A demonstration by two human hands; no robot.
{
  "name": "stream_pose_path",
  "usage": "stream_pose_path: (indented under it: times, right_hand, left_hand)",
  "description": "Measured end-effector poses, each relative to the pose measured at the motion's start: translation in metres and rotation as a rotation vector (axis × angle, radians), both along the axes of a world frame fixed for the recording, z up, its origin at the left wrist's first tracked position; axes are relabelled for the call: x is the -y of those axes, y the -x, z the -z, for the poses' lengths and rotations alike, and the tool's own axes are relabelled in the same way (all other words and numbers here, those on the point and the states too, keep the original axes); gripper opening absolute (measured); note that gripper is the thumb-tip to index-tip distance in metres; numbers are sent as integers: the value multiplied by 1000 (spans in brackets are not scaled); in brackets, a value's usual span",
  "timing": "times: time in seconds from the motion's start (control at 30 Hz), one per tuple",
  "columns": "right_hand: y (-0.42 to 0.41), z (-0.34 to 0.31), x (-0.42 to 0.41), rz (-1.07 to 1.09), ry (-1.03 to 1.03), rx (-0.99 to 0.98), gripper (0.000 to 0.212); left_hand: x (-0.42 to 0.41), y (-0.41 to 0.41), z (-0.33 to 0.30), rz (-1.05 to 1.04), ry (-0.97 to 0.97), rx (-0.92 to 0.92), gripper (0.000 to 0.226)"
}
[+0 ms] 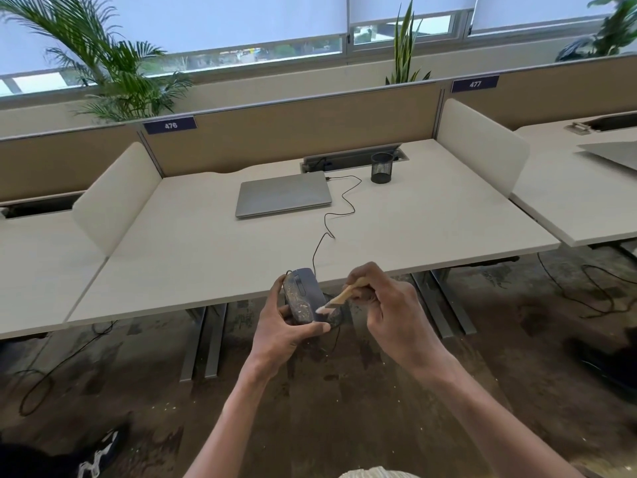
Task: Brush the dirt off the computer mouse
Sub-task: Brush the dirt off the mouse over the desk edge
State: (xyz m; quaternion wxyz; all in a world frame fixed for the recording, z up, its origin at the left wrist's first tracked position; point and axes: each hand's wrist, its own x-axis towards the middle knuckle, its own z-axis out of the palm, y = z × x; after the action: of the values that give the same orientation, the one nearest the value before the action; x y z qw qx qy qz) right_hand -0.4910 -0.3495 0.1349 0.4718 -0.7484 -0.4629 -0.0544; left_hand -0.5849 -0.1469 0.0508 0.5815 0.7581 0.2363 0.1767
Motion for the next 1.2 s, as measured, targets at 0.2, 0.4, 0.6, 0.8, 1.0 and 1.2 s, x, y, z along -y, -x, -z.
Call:
stream_pose_path:
  times: [0.2, 0.4, 0.6, 0.8, 1.0, 1.2]
  right_hand:
    - [-1, 8, 8, 25, 18, -74, 47]
    - [-11, 1, 1, 67, -96, -99, 42]
    - [-29, -7, -14, 56, -121, -78, 34]
    - [-45, -8, -35, 70, -143, -54, 30]
    - [-59, 0, -46, 104, -147, -83, 30]
    - [-61, 10, -39, 140, -284, -354, 35]
  left_hand:
    - [-1, 4, 0, -9, 7, 3, 144]
    - [10, 1, -5, 38, -26, -7, 137]
    - [9, 4, -4, 98, -7, -28, 136]
    - [13, 11, -9, 119, 17, -43, 141]
    - [15, 12, -9, 151, 67, -30, 141]
    - [9, 7, -10, 108, 32, 12, 136]
